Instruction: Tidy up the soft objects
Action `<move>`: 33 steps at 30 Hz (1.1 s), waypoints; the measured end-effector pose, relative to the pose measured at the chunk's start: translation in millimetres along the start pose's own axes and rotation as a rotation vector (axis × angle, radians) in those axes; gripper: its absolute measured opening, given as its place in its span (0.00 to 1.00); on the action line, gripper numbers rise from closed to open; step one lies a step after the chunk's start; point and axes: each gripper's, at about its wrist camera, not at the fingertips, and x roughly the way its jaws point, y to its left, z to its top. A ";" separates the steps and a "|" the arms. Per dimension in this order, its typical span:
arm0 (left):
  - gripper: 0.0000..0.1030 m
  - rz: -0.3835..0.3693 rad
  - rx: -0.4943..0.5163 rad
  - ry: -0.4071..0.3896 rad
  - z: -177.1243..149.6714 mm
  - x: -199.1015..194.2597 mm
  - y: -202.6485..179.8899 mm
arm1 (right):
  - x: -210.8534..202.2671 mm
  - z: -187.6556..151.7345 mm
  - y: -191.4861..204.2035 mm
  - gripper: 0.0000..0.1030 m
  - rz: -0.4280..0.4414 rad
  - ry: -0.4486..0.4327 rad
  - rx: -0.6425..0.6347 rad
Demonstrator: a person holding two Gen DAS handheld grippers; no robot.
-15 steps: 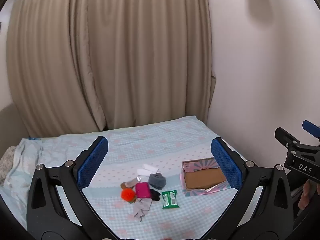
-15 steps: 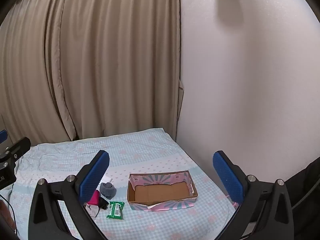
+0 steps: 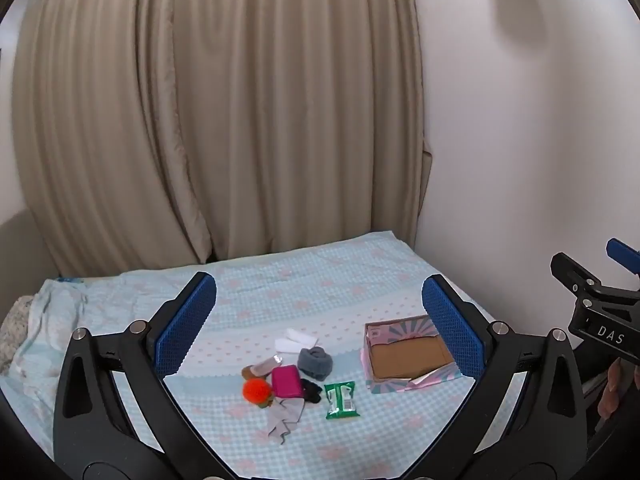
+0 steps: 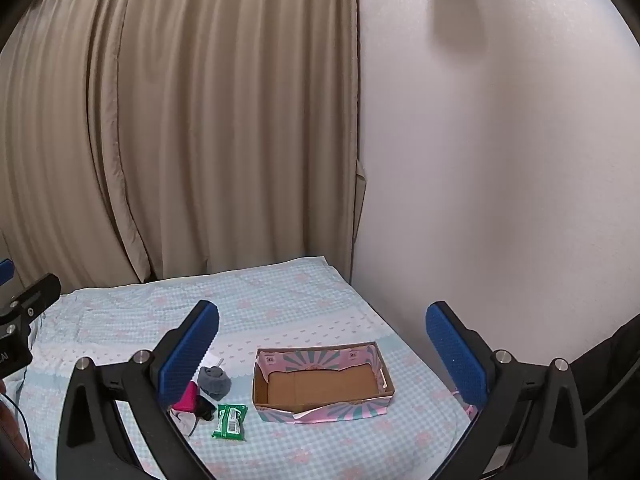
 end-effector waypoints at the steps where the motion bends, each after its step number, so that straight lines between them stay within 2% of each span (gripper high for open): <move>1: 0.99 0.001 0.000 0.001 0.4 0.4 -0.6 | -0.2 -0.4 0.4 1.00 -0.003 0.000 0.000; 33: 0.99 -0.015 0.015 0.007 2.4 1.1 -2.2 | -2.9 6.4 2.1 1.00 -0.033 0.011 0.015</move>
